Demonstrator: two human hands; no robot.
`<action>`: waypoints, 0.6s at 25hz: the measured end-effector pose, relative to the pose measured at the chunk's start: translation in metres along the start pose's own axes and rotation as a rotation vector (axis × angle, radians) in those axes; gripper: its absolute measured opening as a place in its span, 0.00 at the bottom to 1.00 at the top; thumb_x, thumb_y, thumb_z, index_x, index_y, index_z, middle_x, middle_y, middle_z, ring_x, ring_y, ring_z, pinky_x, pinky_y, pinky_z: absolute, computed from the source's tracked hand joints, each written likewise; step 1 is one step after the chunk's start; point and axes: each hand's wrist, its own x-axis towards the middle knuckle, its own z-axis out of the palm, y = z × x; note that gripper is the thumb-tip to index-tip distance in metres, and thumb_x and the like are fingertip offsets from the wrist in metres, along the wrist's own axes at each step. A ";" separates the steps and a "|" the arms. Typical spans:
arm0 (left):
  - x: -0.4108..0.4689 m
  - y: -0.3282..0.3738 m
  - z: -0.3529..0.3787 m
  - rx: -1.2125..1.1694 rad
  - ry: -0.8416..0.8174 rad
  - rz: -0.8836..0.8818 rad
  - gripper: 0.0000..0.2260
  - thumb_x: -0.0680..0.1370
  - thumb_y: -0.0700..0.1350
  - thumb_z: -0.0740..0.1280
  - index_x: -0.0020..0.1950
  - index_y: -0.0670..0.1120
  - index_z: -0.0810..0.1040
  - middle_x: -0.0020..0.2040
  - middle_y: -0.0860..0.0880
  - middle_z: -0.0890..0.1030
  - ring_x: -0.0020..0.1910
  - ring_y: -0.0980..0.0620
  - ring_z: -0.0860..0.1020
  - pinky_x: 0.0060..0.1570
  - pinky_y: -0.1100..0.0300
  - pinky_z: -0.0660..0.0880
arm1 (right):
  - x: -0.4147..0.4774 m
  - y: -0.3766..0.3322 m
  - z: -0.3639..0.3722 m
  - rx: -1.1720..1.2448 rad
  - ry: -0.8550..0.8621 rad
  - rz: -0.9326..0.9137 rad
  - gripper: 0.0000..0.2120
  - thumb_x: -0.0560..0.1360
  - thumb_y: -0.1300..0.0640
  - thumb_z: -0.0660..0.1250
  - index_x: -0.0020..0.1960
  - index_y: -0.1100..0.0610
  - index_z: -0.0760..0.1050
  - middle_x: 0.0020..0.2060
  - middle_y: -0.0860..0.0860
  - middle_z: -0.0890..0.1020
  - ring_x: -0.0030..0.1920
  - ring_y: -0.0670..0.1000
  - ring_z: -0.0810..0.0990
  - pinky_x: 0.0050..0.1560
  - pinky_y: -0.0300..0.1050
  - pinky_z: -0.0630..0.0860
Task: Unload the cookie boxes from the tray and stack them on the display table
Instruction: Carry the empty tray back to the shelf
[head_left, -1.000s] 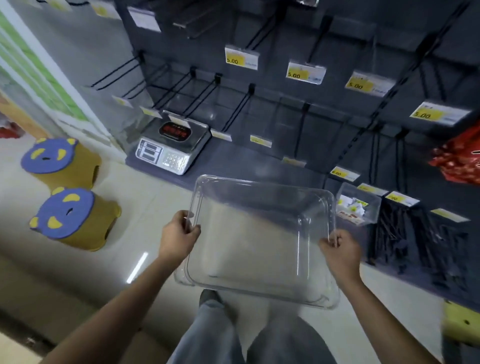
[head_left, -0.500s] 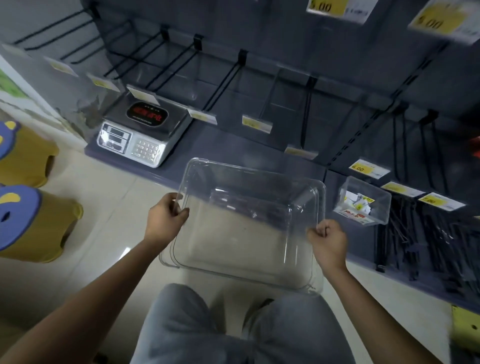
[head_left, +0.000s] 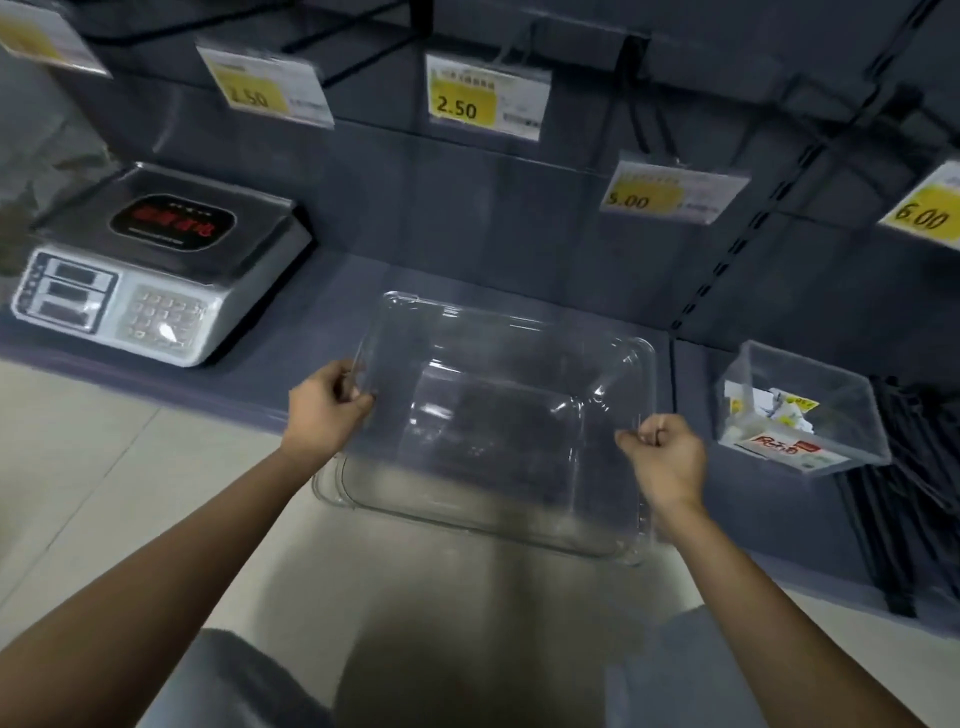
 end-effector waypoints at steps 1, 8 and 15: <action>0.013 -0.002 0.010 0.003 0.006 0.023 0.11 0.71 0.39 0.70 0.53 0.43 0.79 0.38 0.48 0.77 0.40 0.50 0.74 0.42 0.64 0.65 | 0.009 0.007 0.006 0.014 0.013 0.001 0.12 0.68 0.65 0.71 0.35 0.56 0.68 0.30 0.49 0.72 0.33 0.49 0.71 0.32 0.28 0.67; 0.075 -0.004 0.064 -0.028 -0.015 0.121 0.14 0.71 0.39 0.70 0.57 0.41 0.78 0.38 0.45 0.77 0.41 0.50 0.75 0.45 0.65 0.66 | 0.073 0.023 0.025 0.000 0.055 -0.006 0.13 0.67 0.66 0.71 0.34 0.55 0.68 0.30 0.49 0.73 0.32 0.48 0.71 0.34 0.38 0.68; 0.106 -0.011 0.093 0.084 -0.091 0.128 0.09 0.72 0.40 0.69 0.52 0.44 0.78 0.35 0.46 0.75 0.40 0.49 0.74 0.44 0.63 0.66 | 0.102 0.034 0.043 -0.063 0.044 0.062 0.13 0.65 0.64 0.73 0.33 0.56 0.69 0.30 0.50 0.73 0.33 0.50 0.71 0.32 0.39 0.67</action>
